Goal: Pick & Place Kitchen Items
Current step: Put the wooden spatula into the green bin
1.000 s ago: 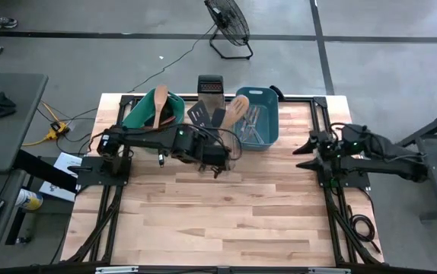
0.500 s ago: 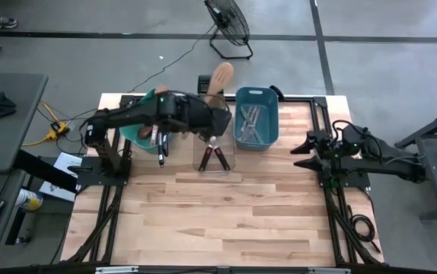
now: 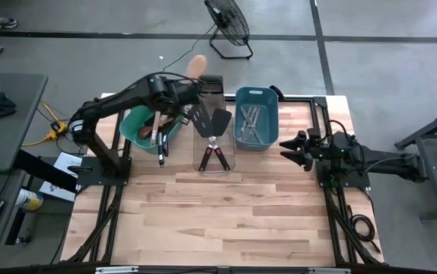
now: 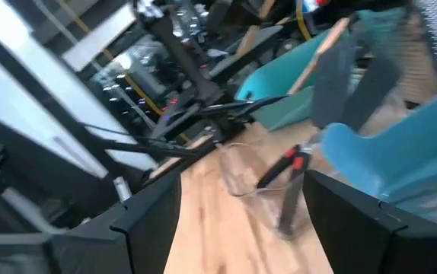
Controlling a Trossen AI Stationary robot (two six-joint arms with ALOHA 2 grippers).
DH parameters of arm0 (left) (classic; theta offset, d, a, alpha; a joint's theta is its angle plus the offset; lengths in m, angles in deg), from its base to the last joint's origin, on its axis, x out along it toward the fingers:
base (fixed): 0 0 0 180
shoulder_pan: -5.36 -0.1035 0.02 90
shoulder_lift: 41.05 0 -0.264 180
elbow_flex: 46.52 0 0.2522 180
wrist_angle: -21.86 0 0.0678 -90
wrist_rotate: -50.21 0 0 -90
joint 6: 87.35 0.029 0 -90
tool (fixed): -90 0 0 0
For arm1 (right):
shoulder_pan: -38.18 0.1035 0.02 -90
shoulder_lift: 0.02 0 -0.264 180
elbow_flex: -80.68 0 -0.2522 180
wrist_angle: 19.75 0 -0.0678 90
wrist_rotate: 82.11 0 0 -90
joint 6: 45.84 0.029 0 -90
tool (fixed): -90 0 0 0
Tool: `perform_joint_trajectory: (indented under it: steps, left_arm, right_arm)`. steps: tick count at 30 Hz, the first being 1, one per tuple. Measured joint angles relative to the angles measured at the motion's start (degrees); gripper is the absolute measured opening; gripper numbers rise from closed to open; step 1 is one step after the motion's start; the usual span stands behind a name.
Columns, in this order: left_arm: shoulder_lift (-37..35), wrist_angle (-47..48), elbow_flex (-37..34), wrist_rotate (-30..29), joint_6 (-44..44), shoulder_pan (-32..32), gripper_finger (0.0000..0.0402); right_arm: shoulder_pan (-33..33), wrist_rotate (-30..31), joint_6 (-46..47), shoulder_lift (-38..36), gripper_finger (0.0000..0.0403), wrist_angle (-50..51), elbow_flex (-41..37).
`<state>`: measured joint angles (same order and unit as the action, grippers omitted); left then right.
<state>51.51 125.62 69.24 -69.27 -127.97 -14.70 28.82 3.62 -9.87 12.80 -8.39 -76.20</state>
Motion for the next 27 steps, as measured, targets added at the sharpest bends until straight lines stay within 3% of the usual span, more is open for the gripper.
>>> perform_joint_trajectory:
  steps: [6, 14, 27]
  left_arm:
    - [-7.2, -0.7, -14.7, 1.4, -4.8, -4.5, 0.008]
    - [-15.1, -11.5, -31.6, 3.1, -10.7, -6.0, 0.008]
    - [-15.6, -23.3, -45.4, 8.3, -12.9, -8.2, 0.0081]
  right_arm:
    - [0.0, 4.5, -0.5, 0.1, 0.0267, 0.0, -0.1]
    - [0.0, 6.9, -1.2, 0.3, 0.0267, 0.1, -0.1]
    - [0.0, 3.6, 2.0, 1.1, 0.0267, 3.2, 0.0]
